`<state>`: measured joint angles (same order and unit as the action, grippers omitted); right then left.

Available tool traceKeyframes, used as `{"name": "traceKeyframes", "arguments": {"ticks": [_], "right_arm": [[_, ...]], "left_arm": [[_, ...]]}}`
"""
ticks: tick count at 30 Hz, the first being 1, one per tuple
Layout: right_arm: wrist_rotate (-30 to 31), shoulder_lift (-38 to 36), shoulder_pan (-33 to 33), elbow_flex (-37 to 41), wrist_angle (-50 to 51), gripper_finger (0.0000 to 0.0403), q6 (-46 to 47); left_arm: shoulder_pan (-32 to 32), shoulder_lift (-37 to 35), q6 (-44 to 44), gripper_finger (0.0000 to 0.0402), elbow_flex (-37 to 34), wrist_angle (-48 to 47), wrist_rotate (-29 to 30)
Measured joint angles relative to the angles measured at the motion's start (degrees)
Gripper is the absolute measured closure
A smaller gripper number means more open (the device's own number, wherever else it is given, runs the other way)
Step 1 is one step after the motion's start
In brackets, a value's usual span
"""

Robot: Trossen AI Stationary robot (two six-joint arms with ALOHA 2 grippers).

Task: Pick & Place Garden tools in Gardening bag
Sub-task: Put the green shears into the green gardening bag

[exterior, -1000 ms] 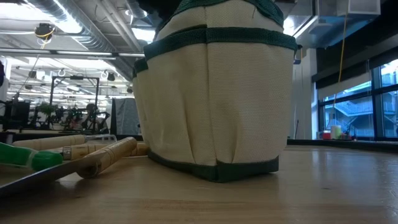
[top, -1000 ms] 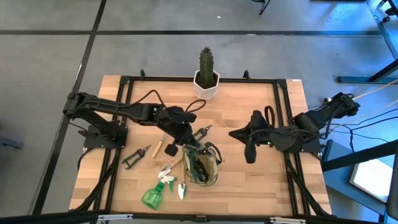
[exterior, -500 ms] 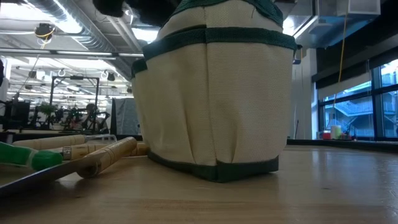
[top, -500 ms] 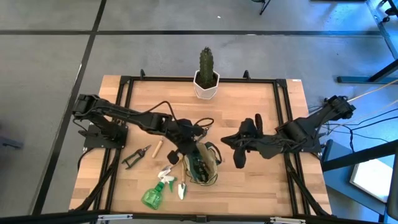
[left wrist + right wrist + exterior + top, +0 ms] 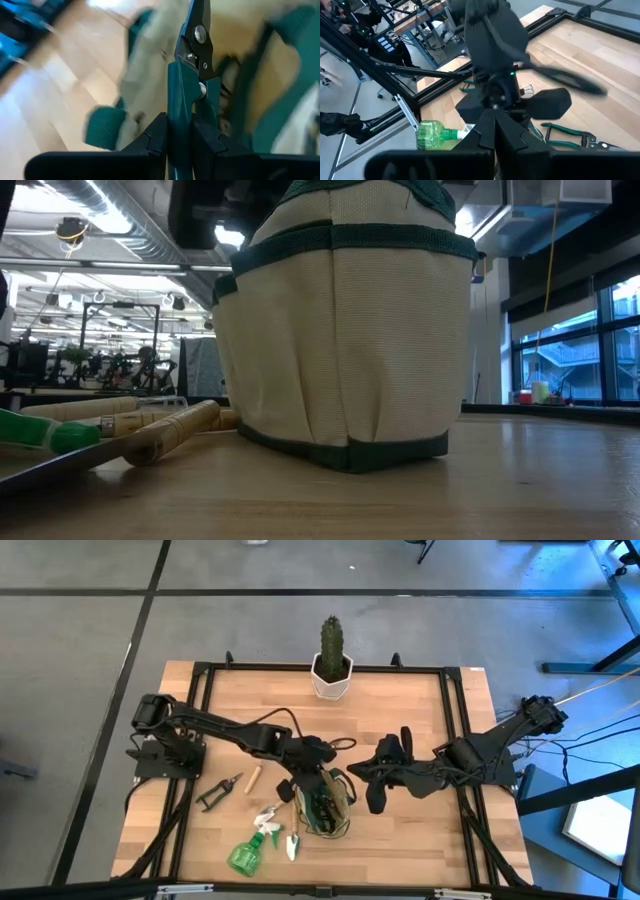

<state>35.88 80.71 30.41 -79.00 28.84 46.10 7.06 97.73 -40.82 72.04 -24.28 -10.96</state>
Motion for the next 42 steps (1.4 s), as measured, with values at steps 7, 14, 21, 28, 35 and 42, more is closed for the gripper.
{"name": "traceKeyframes", "arguments": {"ticks": [7, 14, 21, 28, 35, 42], "right_arm": [[4.0, -1.0, 1.3, 0.0, 0.6, 0.0403, 0.0], [5.0, -1.1, 2.1, 0.0, 0.8, 0.0403, -0.3], [8.0, -1.1, 3.4, 0.0, 1.0, 0.0403, -0.7], [8.4, -1.1, 3.9, 0.0, 0.7, 0.0403, -1.1], [8.0, -1.1, 4.6, 0.0, 0.7, 0.0403, -1.4], [9.0, -1.1, 5.3, 0.0, 0.5, 0.0403, -1.9]], "left_arm": [[0.8, 1.3, -3.5, 0.0357, 2.7, -6.9, 1.2], [0.8, 1.7, -4.0, 0.0357, 2.7, -7.2, 0.5], [1.8, 4.8, -4.0, 0.0357, 4.3, -9.2, -1.5], [3.1, 9.5, -2.6, 0.0357, 10.8, -15.5, -2.5], [2.0, 10.4, -1.3, 0.0357, 12.2, -18.0, -5.3], [1.9, 10.4, -2.7, 0.0357, 12.2, -20.8, -4.8]]}}
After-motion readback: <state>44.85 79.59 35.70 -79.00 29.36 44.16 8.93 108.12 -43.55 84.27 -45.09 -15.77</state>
